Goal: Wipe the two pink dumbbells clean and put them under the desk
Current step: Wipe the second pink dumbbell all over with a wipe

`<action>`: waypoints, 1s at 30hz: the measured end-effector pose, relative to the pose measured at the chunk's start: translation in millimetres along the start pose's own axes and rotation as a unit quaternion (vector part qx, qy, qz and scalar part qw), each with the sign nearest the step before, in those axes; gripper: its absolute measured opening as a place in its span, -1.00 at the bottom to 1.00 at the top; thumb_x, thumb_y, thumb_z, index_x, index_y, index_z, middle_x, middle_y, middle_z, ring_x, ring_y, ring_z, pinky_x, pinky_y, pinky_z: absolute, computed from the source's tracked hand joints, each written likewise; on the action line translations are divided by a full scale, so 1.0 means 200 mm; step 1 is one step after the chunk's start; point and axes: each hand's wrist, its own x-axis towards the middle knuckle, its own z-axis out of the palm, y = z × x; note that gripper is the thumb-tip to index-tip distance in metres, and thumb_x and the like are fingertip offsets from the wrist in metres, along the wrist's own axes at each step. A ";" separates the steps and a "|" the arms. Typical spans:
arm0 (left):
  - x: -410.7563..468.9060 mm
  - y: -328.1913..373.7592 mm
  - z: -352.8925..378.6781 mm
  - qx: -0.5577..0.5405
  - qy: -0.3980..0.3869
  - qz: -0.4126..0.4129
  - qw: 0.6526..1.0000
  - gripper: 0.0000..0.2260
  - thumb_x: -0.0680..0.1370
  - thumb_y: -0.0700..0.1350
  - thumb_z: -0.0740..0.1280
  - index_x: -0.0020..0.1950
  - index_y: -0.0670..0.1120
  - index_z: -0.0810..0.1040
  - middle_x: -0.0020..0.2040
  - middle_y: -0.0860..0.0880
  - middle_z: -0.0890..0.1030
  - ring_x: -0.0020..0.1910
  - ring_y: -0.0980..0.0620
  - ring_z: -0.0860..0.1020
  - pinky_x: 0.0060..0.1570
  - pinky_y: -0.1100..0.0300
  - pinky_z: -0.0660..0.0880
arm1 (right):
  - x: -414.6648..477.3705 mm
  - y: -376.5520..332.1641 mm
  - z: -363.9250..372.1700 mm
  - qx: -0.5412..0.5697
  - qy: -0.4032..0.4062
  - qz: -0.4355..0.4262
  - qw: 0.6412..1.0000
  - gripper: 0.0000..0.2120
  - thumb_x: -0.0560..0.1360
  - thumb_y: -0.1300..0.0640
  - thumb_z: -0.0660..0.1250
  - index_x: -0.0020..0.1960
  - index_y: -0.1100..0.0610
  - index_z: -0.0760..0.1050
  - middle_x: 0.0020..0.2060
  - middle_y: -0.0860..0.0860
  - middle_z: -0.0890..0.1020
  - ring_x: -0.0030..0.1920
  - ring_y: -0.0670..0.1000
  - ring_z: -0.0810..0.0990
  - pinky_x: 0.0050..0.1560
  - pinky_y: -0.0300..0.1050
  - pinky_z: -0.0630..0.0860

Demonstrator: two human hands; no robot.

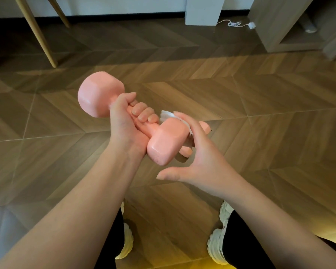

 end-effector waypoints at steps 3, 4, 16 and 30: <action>0.00 -0.02 0.00 0.004 0.008 0.000 1.000 -0.65 0.54 -0.16 0.22 -0.42 -0.02 0.22 -0.55 0.09 0.19 -0.60 0.11 0.17 -0.56 0.27 0.21 | -0.01 0.00 0.01 -0.045 0.070 -0.035 0.996 -0.12 0.22 0.04 0.67 0.44 -0.04 0.32 0.24 -0.41 0.39 0.32 -0.28 0.38 0.34 -0.27 0.35; 0.00 -0.03 0.00 0.003 0.007 -0.001 1.000 -0.66 0.54 -0.16 0.22 -0.41 -0.02 0.22 -0.55 0.09 0.19 -0.60 0.11 0.17 -0.56 0.27 0.21 | -0.01 0.00 0.01 -0.069 0.087 -0.059 0.992 -0.14 0.22 0.05 0.67 0.43 0.01 0.34 0.27 -0.34 0.42 0.32 -0.28 0.37 0.31 -0.37 0.30; 0.00 0.00 0.00 0.072 -0.048 0.017 0.996 -0.69 0.54 -0.16 0.18 -0.40 -0.02 0.23 -0.54 0.09 0.16 -0.58 0.11 0.13 -0.54 0.25 0.18 | 0.00 0.03 0.03 -0.020 0.069 -0.007 0.997 -0.13 0.17 0.01 0.69 0.35 -0.15 0.33 0.20 -0.35 0.47 0.27 -0.25 0.46 0.26 -0.18 0.48; -0.04 -0.04 -0.05 0.344 -0.078 0.027 0.935 -0.64 0.55 -0.18 0.26 -0.42 -0.05 0.25 -0.54 0.00 0.19 -0.57 0.04 0.18 -0.52 0.22 0.19 | -0.03 0.13 -0.01 -0.205 -0.030 -0.120 0.971 -0.47 0.39 0.12 0.52 0.33 0.10 0.47 0.23 -0.09 0.55 0.28 -0.17 0.47 0.24 -0.17 0.41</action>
